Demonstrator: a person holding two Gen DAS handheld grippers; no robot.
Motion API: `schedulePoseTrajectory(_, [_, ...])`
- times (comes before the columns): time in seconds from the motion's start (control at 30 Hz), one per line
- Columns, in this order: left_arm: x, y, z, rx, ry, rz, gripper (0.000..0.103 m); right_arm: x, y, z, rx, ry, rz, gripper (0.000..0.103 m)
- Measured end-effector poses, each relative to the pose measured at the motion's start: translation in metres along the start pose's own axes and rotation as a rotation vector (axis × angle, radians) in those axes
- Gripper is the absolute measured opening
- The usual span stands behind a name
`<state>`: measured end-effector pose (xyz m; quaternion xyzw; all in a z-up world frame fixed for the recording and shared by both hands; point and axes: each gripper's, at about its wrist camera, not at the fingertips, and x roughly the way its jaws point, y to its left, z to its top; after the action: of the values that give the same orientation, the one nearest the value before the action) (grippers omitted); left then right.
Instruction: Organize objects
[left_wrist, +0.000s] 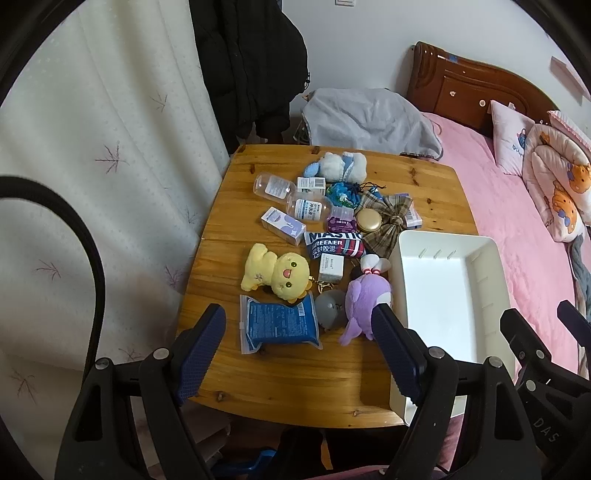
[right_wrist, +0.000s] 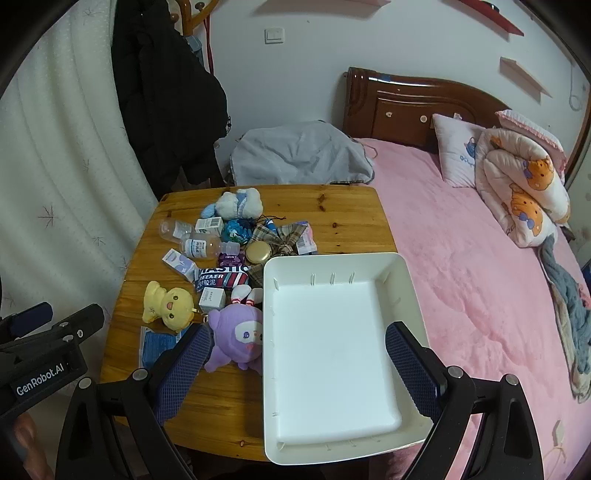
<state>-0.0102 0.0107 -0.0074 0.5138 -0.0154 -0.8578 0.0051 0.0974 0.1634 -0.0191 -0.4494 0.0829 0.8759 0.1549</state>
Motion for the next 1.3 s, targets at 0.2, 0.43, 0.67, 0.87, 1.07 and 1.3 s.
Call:
schedulePoseTrajectory(0.2, [-0.003, -0.001, 0.000, -0.005, -0.004, 0.003, 0.084, -0.001, -0.001, 0.000, -0.009, -0.006, 0.006, 0.097])
schedulePoseTrajectory(0.43, [-0.004, -0.001, 0.000, -0.009, -0.007, 0.006, 0.084, -0.002, -0.002, 0.002, -0.009, -0.009, 0.009, 0.097])
schedulePoseTrajectory(0.67, [-0.008, -0.001, -0.001, -0.025, -0.016, 0.013, 0.084, -0.004, -0.005, 0.004, -0.013, -0.013, 0.023, 0.097])
schedulePoseTrajectory(0.87, [-0.010, -0.004, -0.003, -0.049, -0.023, 0.023, 0.084, -0.004, -0.008, 0.006, -0.031, -0.021, 0.041, 0.097])
schedulePoseTrajectory(1.07, [-0.014, -0.007, -0.005, -0.083, -0.035, 0.042, 0.084, -0.001, -0.010, 0.011, -0.052, -0.029, 0.065, 0.097])
schedulePoseTrajectory(1.3, [-0.017, -0.007, -0.006, -0.137, -0.036, 0.063, 0.084, 0.002, -0.009, 0.016, -0.099, -0.043, 0.113, 0.097])
